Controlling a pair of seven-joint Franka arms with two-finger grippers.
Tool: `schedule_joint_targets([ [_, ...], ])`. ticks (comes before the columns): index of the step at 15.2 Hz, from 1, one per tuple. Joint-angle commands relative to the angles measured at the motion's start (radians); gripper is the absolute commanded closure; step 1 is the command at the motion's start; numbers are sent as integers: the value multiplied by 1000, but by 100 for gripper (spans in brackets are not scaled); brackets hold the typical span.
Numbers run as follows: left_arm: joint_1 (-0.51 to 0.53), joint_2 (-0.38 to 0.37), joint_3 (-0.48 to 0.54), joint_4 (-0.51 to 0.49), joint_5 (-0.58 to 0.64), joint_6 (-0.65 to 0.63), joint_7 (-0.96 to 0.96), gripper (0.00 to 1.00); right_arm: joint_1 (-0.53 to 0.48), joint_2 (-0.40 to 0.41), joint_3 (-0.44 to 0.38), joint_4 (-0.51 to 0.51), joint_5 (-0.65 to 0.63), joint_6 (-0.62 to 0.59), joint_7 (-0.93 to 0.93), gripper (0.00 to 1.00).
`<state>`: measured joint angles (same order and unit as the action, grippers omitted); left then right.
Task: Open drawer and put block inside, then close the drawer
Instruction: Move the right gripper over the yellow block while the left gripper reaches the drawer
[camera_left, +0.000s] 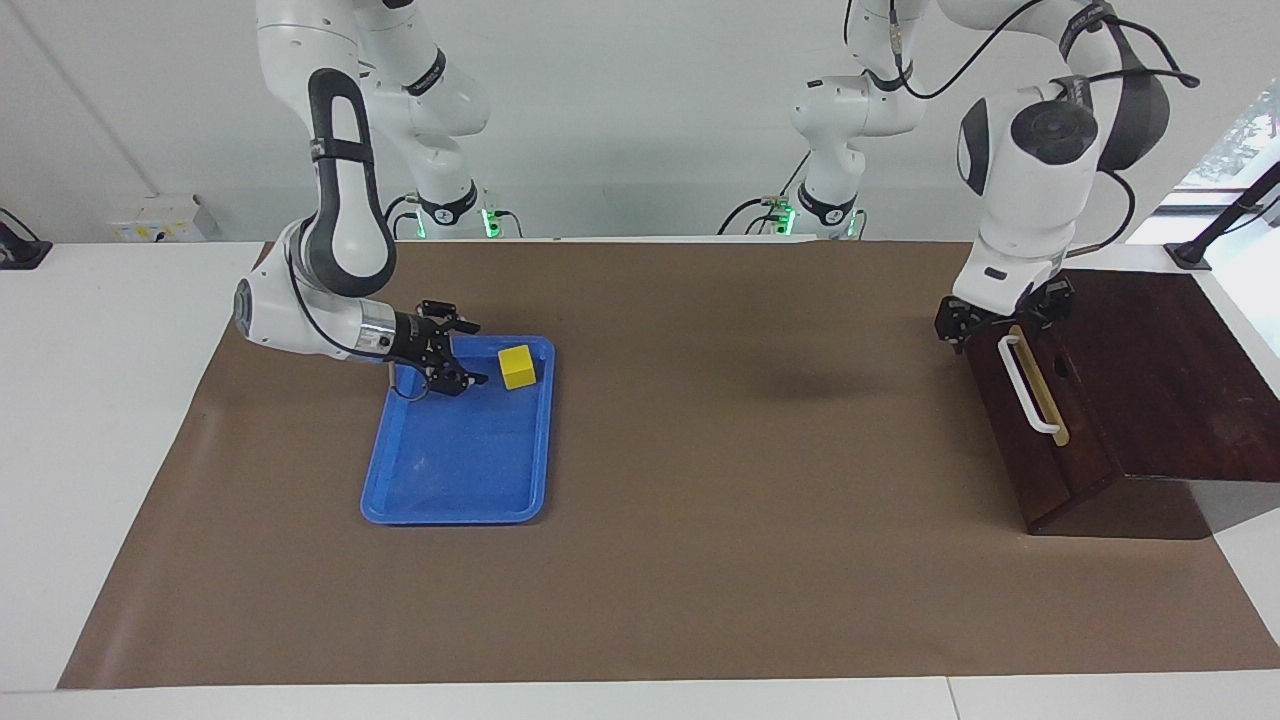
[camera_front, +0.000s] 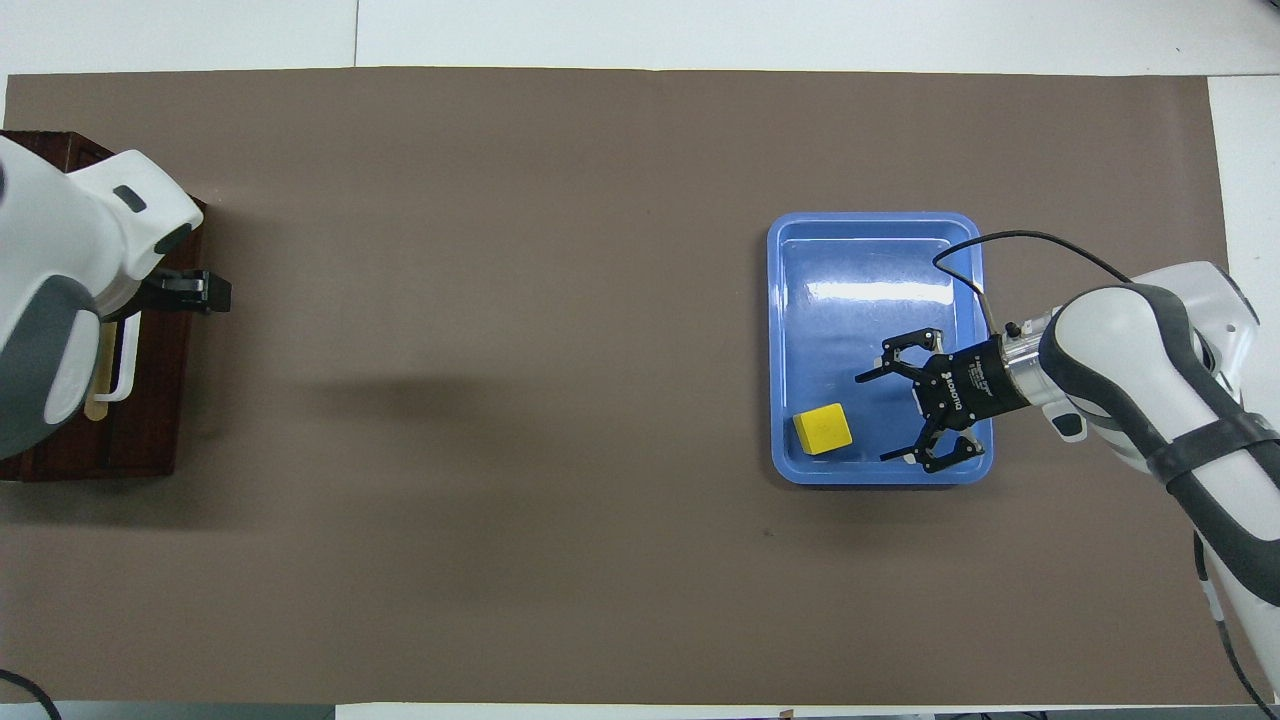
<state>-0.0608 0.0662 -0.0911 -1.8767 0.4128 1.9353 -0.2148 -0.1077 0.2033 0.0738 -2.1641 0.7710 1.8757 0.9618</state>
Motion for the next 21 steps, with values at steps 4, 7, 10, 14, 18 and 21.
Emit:
schedule_joint_targets([
  [4,35,70,11,-70,155,200,-47,0,19,27,4,26,60,40,-69,0],
  [7,68,86,11,-90,190,229,-44,0,22,31,6,18,67,54,-110,0],
  [10,68,98,11,-107,227,229,-44,0,40,34,4,15,71,62,-126,0],
  [14,70,96,10,-125,227,234,-34,0,46,34,4,1,83,68,-164,0],
  [18,55,92,5,-151,225,248,-29,0,60,33,4,-20,85,86,-184,0],
  [21,29,92,2,-153,215,241,-20,0,63,30,4,-36,85,100,-210,0],
])
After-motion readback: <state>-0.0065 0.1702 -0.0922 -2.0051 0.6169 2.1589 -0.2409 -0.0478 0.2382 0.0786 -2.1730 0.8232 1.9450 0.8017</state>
